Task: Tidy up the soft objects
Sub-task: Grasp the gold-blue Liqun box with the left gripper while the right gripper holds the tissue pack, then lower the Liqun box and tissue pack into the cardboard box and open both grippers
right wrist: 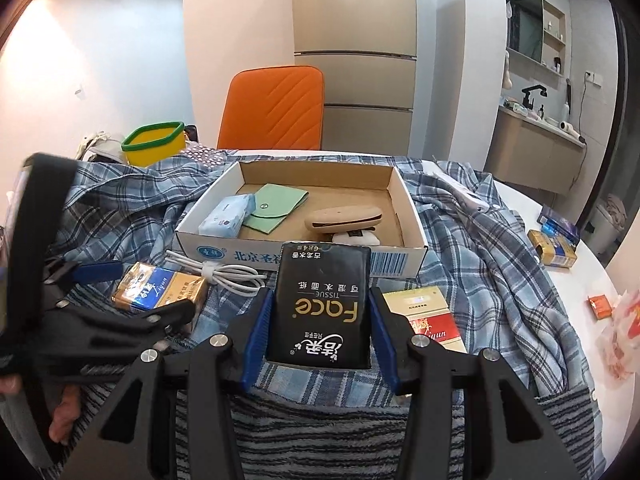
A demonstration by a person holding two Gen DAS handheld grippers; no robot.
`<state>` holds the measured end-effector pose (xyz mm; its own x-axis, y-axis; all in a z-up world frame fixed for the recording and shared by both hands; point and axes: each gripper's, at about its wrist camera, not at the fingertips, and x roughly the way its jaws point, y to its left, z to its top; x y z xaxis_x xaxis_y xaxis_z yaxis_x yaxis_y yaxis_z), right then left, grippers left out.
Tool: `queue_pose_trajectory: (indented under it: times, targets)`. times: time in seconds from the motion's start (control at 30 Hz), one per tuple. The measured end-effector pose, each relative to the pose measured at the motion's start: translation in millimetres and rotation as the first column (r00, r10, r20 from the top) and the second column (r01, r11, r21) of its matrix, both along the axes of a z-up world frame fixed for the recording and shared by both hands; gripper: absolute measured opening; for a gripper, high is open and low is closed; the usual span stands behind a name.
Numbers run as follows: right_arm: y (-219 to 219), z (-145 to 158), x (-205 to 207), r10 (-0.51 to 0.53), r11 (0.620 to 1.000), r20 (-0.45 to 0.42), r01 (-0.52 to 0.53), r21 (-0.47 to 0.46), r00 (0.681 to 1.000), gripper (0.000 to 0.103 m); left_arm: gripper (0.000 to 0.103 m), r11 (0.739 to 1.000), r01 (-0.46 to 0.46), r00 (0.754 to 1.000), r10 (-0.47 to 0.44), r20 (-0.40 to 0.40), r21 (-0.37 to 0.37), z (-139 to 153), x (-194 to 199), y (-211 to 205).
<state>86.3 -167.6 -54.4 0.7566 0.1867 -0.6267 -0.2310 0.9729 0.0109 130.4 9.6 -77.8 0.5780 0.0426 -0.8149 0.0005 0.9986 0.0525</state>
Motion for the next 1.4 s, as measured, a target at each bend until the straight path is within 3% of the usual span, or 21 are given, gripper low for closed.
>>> queue_pose_trajectory:
  times: [0.2, 0.33, 0.5, 0.63, 0.73, 0.83, 0.93, 1.1, 1.27, 1.4]
  targets:
    - [-0.6, -0.1, 0.4, 0.002, 1.000, -0.006, -0.002, 0.009, 1.000, 0.049, 0.099, 1.000, -0.027, 0.995, 0.026, -0.099, -0.010, -16.9, 14.5, 1.9]
    - [0.7, 0.5, -0.7, 0.007, 1.000, 0.003, -0.007, 0.003, 1.000, 0.049, 0.092, 0.996, -0.057, 0.994, 0.050, -0.094, -0.065, -15.8, 11.3, 10.4]
    - [-0.3, 1.2, -0.5, 0.004, 1.000, 0.005, -0.004, 0.005, 1.000, 0.049, 0.090, 0.996, -0.007, 1.000, 0.008, 0.009, -0.090, 2.8, -9.0, 8.1]
    - [-2.5, 3.5, -1.3, -0.005, 1.000, 0.019, 0.005, 0.012, 1.000, 0.049, 0.090, 0.991, 0.062, 0.984, -0.041, 0.172, -0.118, 25.1, -38.5, 5.5]
    - [-5.8, 7.2, -3.5, -0.018, 1.000, 0.049, 0.017, 0.022, 0.999, 0.049, 0.090, 0.982, 0.126, 0.940, -0.073, 0.333, -0.141, 44.5, -66.3, 6.9]
    - [-8.0, 10.9, -5.6, -0.032, 0.999, 0.086, 0.029, 0.030, 0.996, 0.049, 0.090, 0.979, 0.154, 0.895, -0.082, 0.438, -0.131, 57.0, -82.7, 7.2]
    - [-8.4, 15.7, -9.5, -0.035, 0.999, 0.132, 0.031, 0.035, 0.991, 0.049, 0.090, 0.982, 0.158, 0.861, -0.085, 0.502, -0.105, 64.9, -94.3, 4.8]
    - [-7.5, 26.2, -25.9, -0.012, 0.999, 0.233, 0.001, 0.048, 0.972, 0.049, 0.090, 0.990, 0.118, 0.826, -0.056, 0.561, -0.075, 75.3, -107.6, 2.7]
    - [-8.2, 36.8, -45.8, -0.005, 0.997, 0.352, -0.020, 0.068, 0.936, 0.049, 0.090, 0.988, 0.131, 0.756, -0.044, 0.653, -0.085, 95.6, -125.2, 6.8]
    - [-13.0, 49.9, -56.6, 0.000, 0.994, 0.422, -0.045, 0.097, 0.907, 0.049, 0.090, 0.988, 0.144, 0.677, -0.056, 0.734, -0.057, 117.8, -134.2, 3.7]
